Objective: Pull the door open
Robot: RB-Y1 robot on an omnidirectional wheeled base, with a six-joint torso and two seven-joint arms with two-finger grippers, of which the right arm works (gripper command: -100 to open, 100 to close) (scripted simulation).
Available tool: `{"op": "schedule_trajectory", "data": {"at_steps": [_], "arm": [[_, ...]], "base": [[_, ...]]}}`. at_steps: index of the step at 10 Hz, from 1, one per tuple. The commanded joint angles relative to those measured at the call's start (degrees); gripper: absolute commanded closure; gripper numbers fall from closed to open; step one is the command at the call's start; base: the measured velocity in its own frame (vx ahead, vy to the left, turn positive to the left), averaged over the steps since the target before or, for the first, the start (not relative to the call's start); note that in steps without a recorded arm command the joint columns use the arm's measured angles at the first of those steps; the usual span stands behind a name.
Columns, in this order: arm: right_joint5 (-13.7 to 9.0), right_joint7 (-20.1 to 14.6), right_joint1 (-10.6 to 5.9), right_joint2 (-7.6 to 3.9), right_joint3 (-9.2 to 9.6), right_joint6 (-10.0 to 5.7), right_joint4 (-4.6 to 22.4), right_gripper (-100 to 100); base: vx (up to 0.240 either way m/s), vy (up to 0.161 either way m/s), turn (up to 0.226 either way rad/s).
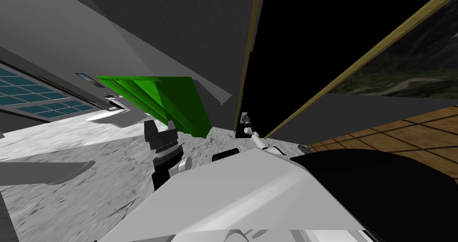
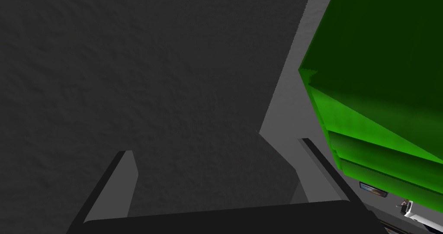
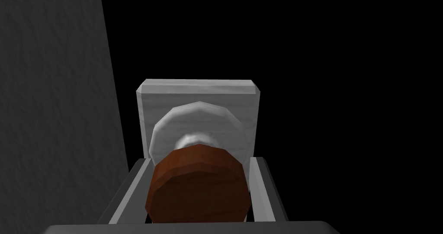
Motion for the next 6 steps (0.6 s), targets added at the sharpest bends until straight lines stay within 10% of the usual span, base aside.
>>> {"op": "schedule_trajectory", "data": {"at_steps": [1,6], "arm": [[0.01,0.00,0.04,0.14,0.12,0.05,0.03,100],[-0.23,-1.79,0.99,-1.42,1.46,0.08,-0.79,100]], "base": [[-0.017,-0.002,0.014],[-0.072,-0.023,0.073]]}}
